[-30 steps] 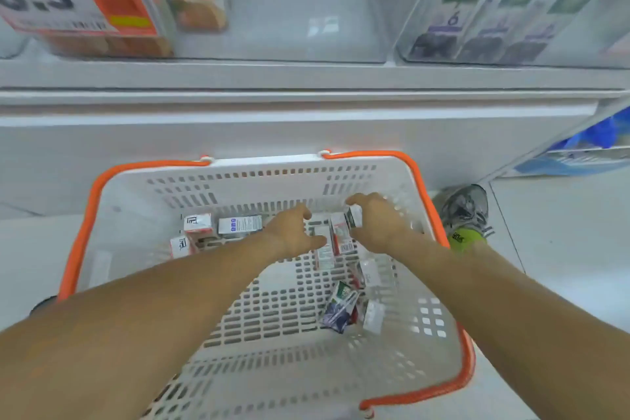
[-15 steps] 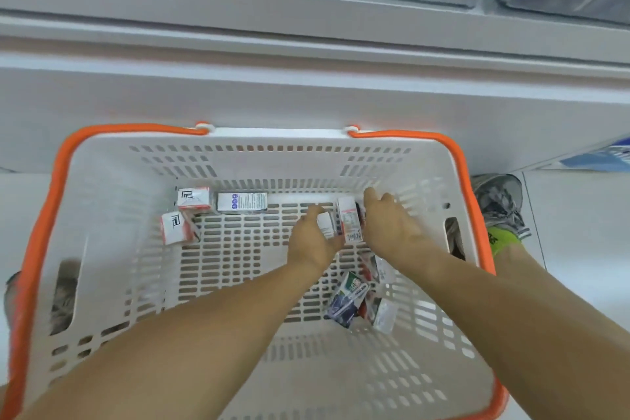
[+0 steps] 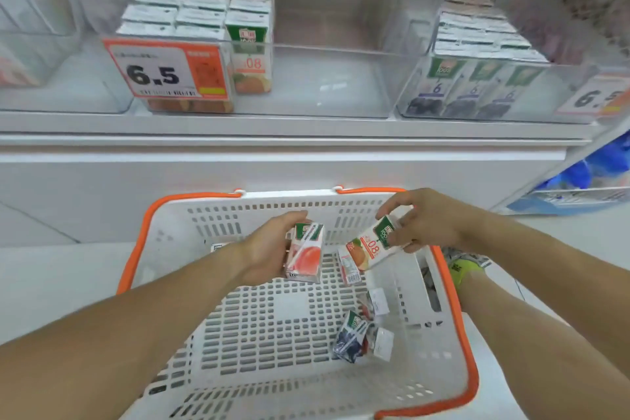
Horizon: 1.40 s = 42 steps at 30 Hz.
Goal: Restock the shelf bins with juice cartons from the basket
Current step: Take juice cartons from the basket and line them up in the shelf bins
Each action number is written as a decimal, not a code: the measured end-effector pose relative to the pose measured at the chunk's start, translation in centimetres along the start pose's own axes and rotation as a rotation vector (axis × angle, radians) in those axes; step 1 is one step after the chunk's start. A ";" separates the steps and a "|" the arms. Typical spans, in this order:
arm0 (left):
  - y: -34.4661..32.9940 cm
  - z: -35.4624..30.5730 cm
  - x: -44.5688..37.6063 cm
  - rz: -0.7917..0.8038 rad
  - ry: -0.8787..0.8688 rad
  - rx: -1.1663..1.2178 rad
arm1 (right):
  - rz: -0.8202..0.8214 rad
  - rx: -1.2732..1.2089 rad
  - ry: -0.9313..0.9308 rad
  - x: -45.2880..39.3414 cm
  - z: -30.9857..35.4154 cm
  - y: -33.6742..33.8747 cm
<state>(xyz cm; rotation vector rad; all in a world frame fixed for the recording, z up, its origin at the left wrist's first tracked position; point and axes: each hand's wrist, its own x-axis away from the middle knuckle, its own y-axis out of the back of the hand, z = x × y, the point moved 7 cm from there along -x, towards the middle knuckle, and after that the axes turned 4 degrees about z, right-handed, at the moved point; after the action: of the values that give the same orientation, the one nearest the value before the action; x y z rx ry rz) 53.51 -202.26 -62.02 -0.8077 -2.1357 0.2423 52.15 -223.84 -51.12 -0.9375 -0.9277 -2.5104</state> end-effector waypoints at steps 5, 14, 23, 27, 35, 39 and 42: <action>-2.8 -7.1 7.3 -0.023 -0.138 -0.285 | 0.114 -0.210 0.179 5.4 5.7 0.7; -2.2 -13.4 20.1 -0.564 -0.332 -0.646 | 0.080 -0.782 0.461 6.8 11.6 -1.9; 0.6 -19.0 24.2 -0.712 -0.674 -0.407 | -0.654 -0.584 1.048 8.9 20.2 3.8; 0.6 -19.6 24.4 -0.670 -0.769 -0.246 | -0.845 -0.447 1.054 7.8 23.3 4.7; 2.9 -20.8 26.5 -0.647 -0.909 -0.253 | -0.874 -0.161 0.999 5.5 25.4 4.3; 3.8 -20.6 26.7 -0.653 -0.906 -0.239 | -0.848 -0.058 1.024 5.4 25.4 5.2; 4.2 -20.5 26.5 -0.659 -0.908 -0.222 | -0.793 0.022 1.028 4.6 25.6 4.4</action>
<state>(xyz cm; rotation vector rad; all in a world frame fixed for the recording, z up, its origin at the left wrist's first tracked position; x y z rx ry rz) 58.89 -184.52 -33.77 -0.0221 -3.1874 0.0058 62.92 -210.32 -31.20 0.9038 -1.0151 -2.9293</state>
